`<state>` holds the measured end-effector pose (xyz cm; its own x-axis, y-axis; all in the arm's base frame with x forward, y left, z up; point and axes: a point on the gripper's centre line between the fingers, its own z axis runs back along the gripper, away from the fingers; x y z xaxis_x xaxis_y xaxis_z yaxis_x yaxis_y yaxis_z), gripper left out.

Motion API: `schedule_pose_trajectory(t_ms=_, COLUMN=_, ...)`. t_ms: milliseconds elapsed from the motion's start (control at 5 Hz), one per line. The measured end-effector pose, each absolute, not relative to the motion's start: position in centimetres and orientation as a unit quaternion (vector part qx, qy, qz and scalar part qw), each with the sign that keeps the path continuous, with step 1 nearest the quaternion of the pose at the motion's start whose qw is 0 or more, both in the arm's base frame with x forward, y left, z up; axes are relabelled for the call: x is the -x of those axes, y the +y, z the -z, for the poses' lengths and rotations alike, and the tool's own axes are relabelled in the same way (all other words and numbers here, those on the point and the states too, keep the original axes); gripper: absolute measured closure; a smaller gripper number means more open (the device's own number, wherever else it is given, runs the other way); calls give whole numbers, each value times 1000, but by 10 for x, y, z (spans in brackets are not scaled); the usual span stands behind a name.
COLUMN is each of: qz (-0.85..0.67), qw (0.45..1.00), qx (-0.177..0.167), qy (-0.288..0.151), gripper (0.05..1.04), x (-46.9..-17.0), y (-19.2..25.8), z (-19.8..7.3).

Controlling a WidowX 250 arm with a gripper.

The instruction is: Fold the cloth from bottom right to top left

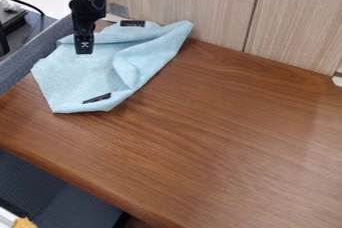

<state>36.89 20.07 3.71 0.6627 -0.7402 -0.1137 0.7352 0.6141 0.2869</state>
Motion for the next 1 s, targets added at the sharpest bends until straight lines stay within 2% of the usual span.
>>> schedule_pose_trajectory(t_ms=400, qz=436, qw=891, qx=-128, qy=9, gripper=83, x=-350, y=189, z=-12)
schedule_pose_trajectory(t_ms=600, qz=459, qw=879, qx=-130, qy=-14, gripper=83, x=-341, y=180, z=-22)
schedule_pose_trajectory(t_ms=1000, qz=504, qw=857, qx=-106, qy=-31, gripper=83, x=-310, y=159, z=-24)
